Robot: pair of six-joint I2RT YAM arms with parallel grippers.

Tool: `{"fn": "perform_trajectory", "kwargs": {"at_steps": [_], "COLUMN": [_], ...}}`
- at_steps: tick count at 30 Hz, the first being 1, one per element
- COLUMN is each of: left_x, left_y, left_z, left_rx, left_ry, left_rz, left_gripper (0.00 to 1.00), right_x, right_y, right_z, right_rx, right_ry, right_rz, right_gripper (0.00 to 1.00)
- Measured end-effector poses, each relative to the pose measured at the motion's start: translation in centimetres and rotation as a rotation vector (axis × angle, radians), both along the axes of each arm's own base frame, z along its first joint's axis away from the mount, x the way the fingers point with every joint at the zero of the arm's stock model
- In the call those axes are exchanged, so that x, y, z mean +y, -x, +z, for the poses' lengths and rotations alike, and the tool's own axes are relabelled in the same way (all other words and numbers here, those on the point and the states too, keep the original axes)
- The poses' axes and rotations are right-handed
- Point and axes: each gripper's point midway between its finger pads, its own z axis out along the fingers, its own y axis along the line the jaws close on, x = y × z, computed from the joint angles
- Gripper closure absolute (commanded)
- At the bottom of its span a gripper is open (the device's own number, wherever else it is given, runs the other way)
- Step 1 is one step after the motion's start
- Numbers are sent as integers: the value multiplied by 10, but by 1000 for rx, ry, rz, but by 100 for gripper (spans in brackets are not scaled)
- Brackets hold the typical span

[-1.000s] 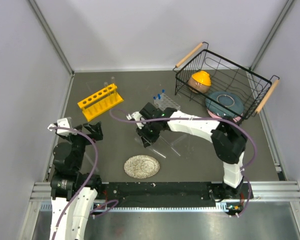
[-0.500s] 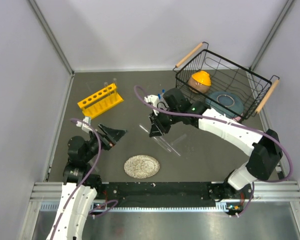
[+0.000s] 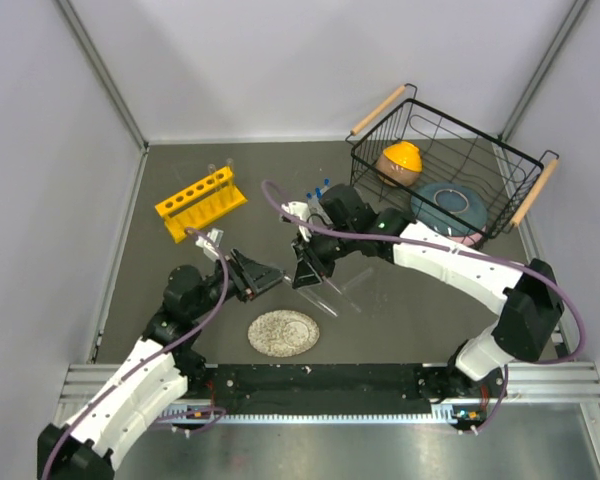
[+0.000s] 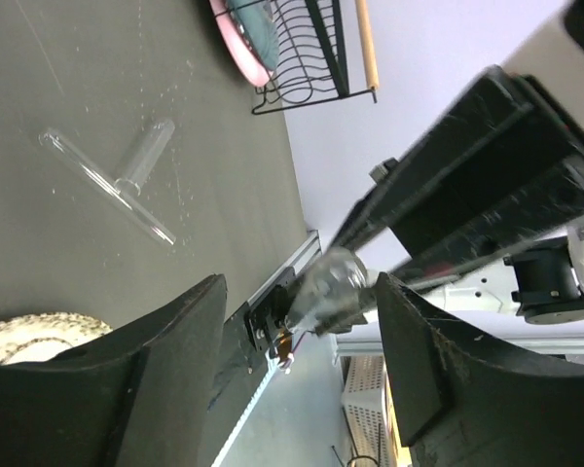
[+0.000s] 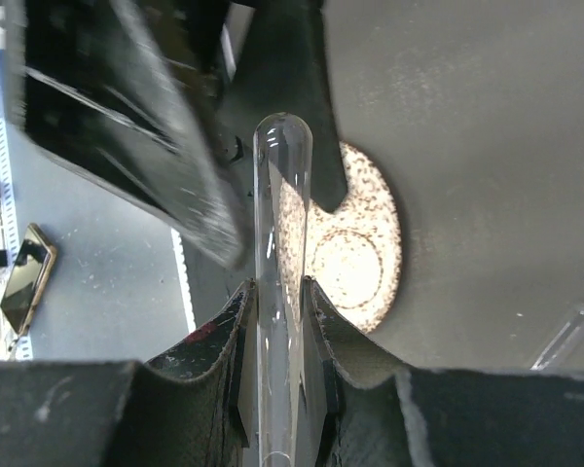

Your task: Organize the chemistry lab equipment

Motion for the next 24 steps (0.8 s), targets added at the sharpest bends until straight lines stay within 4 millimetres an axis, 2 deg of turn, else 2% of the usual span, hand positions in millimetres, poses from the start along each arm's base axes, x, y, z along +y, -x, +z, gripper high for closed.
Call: {"fn": "perform_trajectory", "kwargs": {"at_steps": [3, 4, 5, 8, 14, 19, 24], "left_x": [-9, -10, -11, -10, -10, -9, -10], "left_y": [-6, -5, -7, -9, -10, -10, -9], "left_z": [-10, -12, -13, -13, -11, -16, -21], "left_rx": [28, 32, 33, 25, 6, 11, 24], "left_ry": [-23, -25, -28, -34, -48, -68, -85], "left_rz": [1, -2, 4, 17, 22, 23, 13], "left_gripper": [41, 44, 52, 59, 60, 66, 85], "right_x": [4, 5, 5, 4, 3, 4, 5], "right_y": [10, 11, 12, 12, 8, 6, 2], "right_z": [0, -1, -2, -5, -8, -15, -24], "right_rx": [2, 3, 4, 4, -8, -13, -16], "right_ry": [-3, -1, 1, 10, 21, 43, 68], "right_rz": [28, 32, 34, 30, 14, 2, -6], "right_gripper": [82, 82, 82, 82, 82, 82, 81]}}
